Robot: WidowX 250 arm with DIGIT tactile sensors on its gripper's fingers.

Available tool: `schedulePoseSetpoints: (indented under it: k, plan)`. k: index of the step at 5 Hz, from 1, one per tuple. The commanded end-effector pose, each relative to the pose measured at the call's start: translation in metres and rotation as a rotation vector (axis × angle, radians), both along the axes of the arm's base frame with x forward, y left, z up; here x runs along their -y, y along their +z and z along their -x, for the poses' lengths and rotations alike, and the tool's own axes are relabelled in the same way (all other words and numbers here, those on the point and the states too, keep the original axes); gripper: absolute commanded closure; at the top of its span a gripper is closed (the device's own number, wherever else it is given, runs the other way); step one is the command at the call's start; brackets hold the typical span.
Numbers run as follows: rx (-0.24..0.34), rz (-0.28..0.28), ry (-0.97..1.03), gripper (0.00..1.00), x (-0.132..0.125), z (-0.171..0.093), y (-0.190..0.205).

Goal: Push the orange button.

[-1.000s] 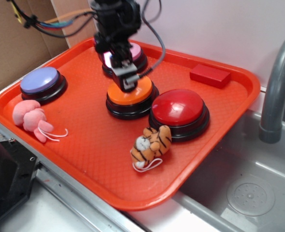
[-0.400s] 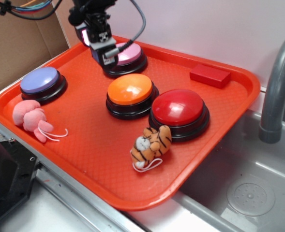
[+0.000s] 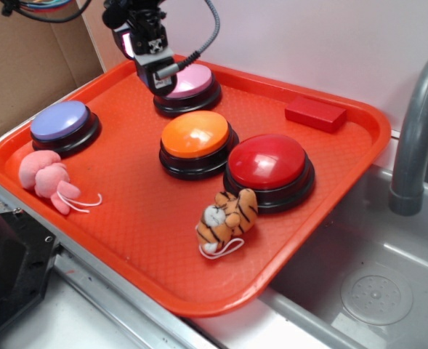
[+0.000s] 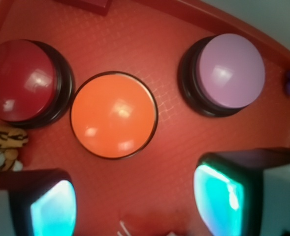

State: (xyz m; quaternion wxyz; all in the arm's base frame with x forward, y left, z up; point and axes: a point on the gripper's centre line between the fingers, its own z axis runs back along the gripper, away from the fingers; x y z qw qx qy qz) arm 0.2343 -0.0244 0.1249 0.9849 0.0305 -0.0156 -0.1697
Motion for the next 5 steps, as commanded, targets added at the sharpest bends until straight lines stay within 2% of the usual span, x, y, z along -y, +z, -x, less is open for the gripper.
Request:
schedulePoseSetpoints:
  k: [1, 3, 4, 5]
  plan:
    - [0.058, 0.013, -0.033, 0.00, 0.005, -0.008, 0.015]
    - [0.074, 0.031, -0.048, 0.00, 0.007, 0.000, 0.033]
    - [0.067, -0.011, -0.033, 0.00, 0.012, 0.003, 0.040]
    - [0.079, -0.017, -0.067, 0.00, 0.009, 0.007, 0.048]
